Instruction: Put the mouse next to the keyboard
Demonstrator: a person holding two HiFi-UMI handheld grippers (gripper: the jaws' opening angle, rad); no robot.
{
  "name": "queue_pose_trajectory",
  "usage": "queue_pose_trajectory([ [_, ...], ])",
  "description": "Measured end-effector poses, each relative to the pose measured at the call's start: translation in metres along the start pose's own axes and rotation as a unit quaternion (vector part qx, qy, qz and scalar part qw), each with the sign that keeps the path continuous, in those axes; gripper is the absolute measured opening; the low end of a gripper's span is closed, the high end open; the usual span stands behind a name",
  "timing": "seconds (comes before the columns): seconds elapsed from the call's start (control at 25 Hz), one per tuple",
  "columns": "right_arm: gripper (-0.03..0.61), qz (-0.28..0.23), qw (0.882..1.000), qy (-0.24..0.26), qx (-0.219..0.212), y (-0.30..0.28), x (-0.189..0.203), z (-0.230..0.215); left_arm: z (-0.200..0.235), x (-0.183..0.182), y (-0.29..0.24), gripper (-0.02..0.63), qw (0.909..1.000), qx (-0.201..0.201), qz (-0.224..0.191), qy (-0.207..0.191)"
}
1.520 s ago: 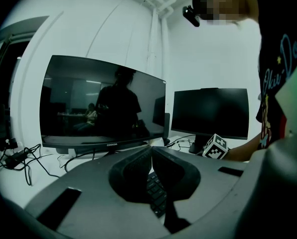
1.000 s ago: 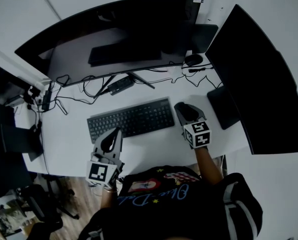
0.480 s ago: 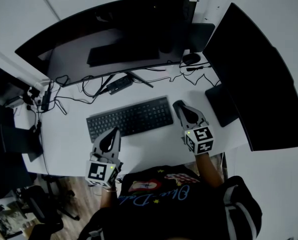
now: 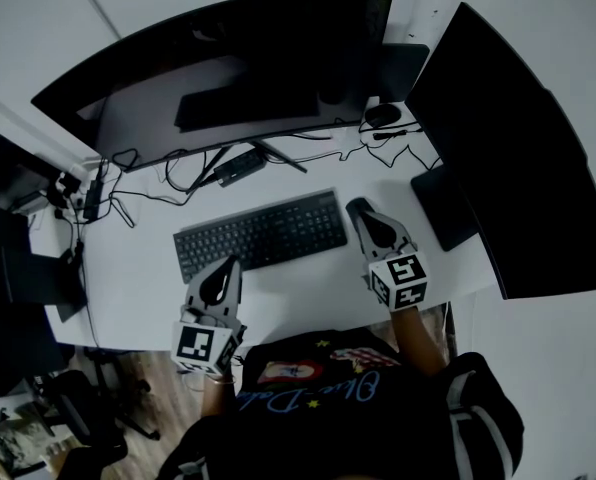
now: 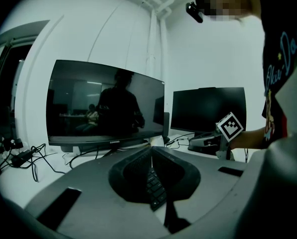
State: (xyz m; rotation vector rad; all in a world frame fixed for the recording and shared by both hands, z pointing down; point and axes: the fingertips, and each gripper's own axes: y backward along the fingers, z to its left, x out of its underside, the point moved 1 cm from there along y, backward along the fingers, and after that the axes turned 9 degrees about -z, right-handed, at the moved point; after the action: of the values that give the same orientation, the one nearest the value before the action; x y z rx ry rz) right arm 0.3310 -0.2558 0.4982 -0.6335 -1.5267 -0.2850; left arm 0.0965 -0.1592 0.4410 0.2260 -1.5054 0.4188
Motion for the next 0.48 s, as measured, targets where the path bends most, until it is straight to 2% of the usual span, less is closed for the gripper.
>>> queue_pose_trajectory([
  [0.48,-0.003,-0.001,1.000,0.002,-0.007,0.0020,-0.0012,0.0088,0.0001,-0.0002,0.0094,0.002,1.0000,-0.002,-0.005,0.003],
])
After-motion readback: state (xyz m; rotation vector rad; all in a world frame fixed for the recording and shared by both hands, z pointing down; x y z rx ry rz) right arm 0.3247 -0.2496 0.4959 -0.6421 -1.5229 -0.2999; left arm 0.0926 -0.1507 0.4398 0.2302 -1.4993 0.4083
